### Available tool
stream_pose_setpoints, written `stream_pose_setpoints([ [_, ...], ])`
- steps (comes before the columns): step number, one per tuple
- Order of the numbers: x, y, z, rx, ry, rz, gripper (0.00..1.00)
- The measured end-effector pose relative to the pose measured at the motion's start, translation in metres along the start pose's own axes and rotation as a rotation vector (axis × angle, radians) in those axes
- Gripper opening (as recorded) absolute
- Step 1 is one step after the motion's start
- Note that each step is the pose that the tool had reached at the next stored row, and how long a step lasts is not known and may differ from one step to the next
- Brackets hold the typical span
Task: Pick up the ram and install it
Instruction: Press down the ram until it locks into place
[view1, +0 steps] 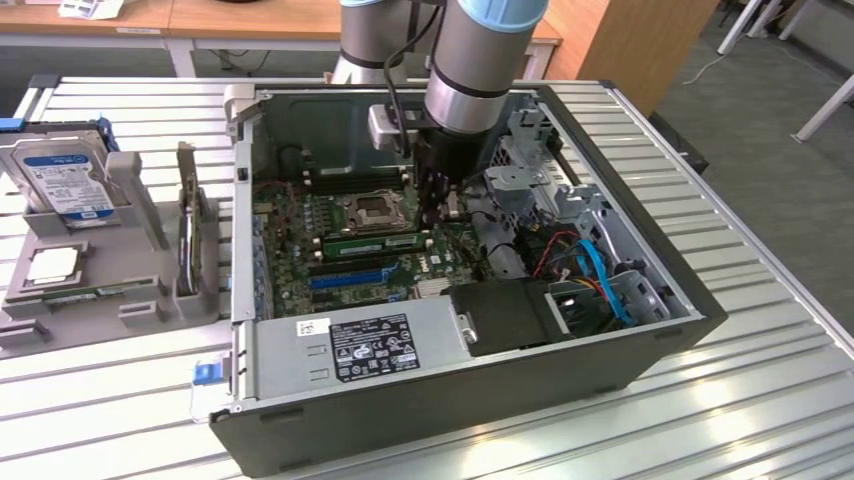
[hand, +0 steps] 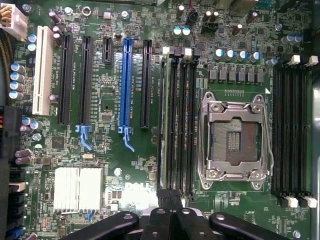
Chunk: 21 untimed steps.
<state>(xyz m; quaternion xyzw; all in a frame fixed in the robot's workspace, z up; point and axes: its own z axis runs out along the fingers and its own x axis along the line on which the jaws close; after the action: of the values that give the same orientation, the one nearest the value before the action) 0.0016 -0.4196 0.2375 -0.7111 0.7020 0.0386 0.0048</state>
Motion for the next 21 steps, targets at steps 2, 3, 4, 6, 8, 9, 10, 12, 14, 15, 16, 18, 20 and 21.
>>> stream_pose_setpoints([
  [2, -0.0001, 0.0, 0.0, 0.0, 0.0, 0.0, 0.1],
  [3, -0.0001, 0.0, 0.0, 0.0, 0.0001, 0.0, 0.1],
  [4, -0.0001, -0.0001, 0.0005, 0.0001, -0.0001, 0.0, 0.1],
  [6, 0.0, -0.0001, 0.0018, 0.0001, -0.0002, 0.0, 0.1],
  [8, 0.0001, -0.0002, 0.0035, 0.0, -0.0001, 0.0, 0.1],
  [9, 0.0002, -0.0002, 0.0044, 0.0, 0.0, 0.0, 0.1],
  [10, 0.0002, -0.0003, 0.0053, 0.0, 0.0, 0.0, 0.1],
  [12, 0.0003, -0.0003, 0.0065, 0.0, 0.0, 0.0, 0.1],
  [14, 0.0004, -0.0003, 0.0066, -0.0001, 0.0003, 0.0, 0.1],
  [15, 0.0004, -0.0003, 0.0066, -0.0001, 0.0003, 0.0, 0.1],
  [16, 0.0004, -0.0003, 0.0067, 0.0, 0.0002, 0.0, 0.1],
  [18, 0.0003, -0.0004, 0.007, 0.0, -0.0001, 0.0, 0.1],
  [20, 0.0003, -0.0004, 0.0079, 0.0001, -0.0004, 0.0, 0.1],
  [21, 0.0004, -0.0004, 0.0081, 0.0, 0.0, 0.0, 0.1],
])
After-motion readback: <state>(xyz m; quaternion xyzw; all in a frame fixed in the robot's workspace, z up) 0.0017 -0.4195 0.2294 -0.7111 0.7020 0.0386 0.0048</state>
